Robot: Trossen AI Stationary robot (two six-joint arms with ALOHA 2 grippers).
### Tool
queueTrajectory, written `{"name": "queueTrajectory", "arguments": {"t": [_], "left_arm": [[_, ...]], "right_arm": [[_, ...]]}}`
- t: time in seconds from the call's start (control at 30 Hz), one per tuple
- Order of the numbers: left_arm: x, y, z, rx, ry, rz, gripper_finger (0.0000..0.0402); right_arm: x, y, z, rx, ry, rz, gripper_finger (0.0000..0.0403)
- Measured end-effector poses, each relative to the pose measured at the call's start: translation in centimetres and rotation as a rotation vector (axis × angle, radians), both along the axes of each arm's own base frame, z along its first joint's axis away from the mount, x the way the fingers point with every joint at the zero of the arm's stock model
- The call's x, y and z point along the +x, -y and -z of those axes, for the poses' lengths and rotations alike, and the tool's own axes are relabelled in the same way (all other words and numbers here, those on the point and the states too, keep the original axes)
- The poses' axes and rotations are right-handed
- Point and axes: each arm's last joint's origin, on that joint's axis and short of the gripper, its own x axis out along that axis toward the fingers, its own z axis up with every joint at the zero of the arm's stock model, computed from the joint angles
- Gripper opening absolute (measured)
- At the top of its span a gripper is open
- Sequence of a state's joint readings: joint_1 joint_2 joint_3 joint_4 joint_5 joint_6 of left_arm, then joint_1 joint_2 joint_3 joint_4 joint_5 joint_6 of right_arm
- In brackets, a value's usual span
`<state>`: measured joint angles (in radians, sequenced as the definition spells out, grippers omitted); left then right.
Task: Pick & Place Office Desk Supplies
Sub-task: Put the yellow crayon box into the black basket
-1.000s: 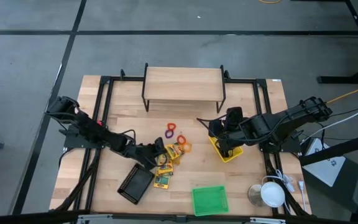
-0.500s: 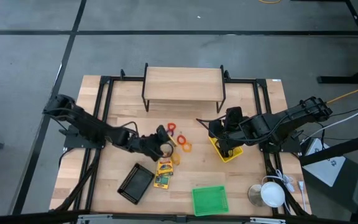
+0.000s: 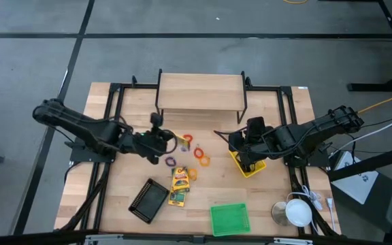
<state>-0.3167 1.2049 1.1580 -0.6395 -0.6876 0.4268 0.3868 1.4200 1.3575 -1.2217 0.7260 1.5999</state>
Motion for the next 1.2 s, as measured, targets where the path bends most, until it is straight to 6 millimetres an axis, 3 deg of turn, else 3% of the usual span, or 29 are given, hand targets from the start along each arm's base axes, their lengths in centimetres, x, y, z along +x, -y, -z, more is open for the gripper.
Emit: {"name": "queueTrajectory", "arguments": {"t": [0.17, 0.27, 0.6, 0.83, 1.0, 1.2], "left_arm": [[-1.7, 0.7, -2.5, -0.217, 0.013, -0.018, 0.0002], [-2.3, 1.6, -2.9, -0.344, 0.016, -0.017, 0.0002], [-4.0, 5.9, -0.6, -0.619, -0.219, -0.014, 0.0001], [-5.5, 8.6, -0.2, -0.801, -0.327, 0.028, 0.0001], [-6.1, 10.2, 0.6, -0.795, -0.400, 0.031, 0.0001], [-5.5, 12.3, 2.5, -0.774, -0.518, 0.050, 0.0001]], "right_arm": [[0.0, 0.0, 0.0, -0.017, -0.021, -0.028, 0.0245], [0.0, 0.0, 0.0, -0.025, -0.030, -0.041, 0.0245], [0.0, 0.0, 0.0, -0.039, -0.046, -0.065, 0.0245], [0.0, 0.0, 0.0, -0.039, -0.046, -0.065, 0.0245], [0.1, 0.0, 0.0, -0.037, -0.040, -0.065, 0.0245], [0.3, -0.1, -0.1, -0.028, -0.015, -0.065, 0.0245]]}}
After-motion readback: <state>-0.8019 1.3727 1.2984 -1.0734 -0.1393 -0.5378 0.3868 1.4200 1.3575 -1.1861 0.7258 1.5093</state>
